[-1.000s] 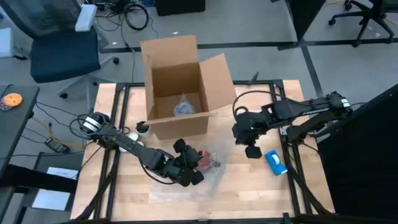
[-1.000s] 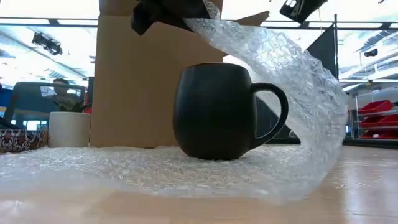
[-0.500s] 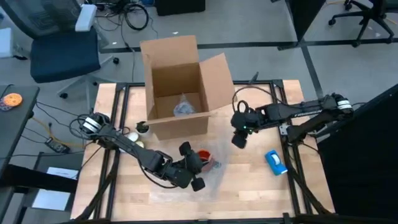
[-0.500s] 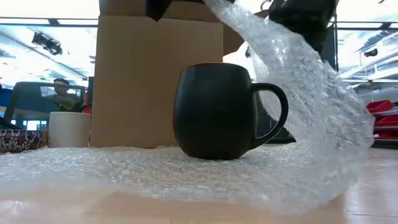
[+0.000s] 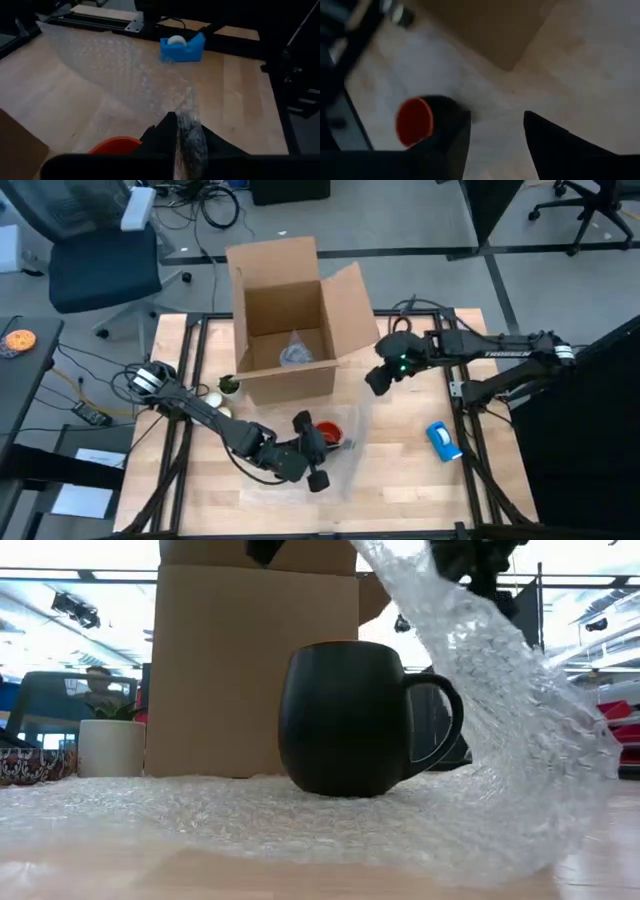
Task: Wrap mug
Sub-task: Wrap the black mug with bubble wrap
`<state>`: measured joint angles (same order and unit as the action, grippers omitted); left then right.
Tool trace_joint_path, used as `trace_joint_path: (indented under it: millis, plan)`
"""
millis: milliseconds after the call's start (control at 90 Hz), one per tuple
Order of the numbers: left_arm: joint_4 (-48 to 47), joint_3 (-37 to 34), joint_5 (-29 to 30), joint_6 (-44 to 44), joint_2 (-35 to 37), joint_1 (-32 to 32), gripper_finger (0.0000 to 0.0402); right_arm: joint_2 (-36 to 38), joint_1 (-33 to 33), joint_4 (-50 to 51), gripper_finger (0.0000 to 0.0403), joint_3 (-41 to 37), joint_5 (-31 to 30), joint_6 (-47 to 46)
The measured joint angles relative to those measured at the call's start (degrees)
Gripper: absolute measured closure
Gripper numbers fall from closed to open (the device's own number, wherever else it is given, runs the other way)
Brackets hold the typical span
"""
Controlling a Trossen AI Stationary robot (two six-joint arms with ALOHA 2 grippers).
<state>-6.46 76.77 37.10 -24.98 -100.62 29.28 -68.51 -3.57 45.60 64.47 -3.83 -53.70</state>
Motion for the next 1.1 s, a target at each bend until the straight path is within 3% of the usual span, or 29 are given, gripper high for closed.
trace_joint_path:
  millis: [189,733,856,1011,1100]
  plan:
    - [1.18,0.00,-0.50,0.99,0.00,0.04,0.0402,-1.47,-0.02,7.11,0.0251,-0.04,0.47,-8.87]
    - [3.73,0.00,-1.46,2.97,0.00,0.78,0.0402,-2.14,0.02,0.55,0.0260,-0.09,4.02,-14.17]
    - [3.82,0.00,-1.44,3.70,0.00,1.13,0.0402,-2.03,0.02,-2.03,0.0291,-0.06,3.61,-12.35]
    - [4.02,0.00,-1.44,3.75,0.00,1.29,0.0402,-2.32,0.25,-4.10,0.0384,-0.06,3.52,-8.71]
    - [4.04,0.00,-1.44,3.75,0.00,1.29,0.0402,-2.44,0.94,-4.94,0.0395,-0.06,3.08,-7.13]
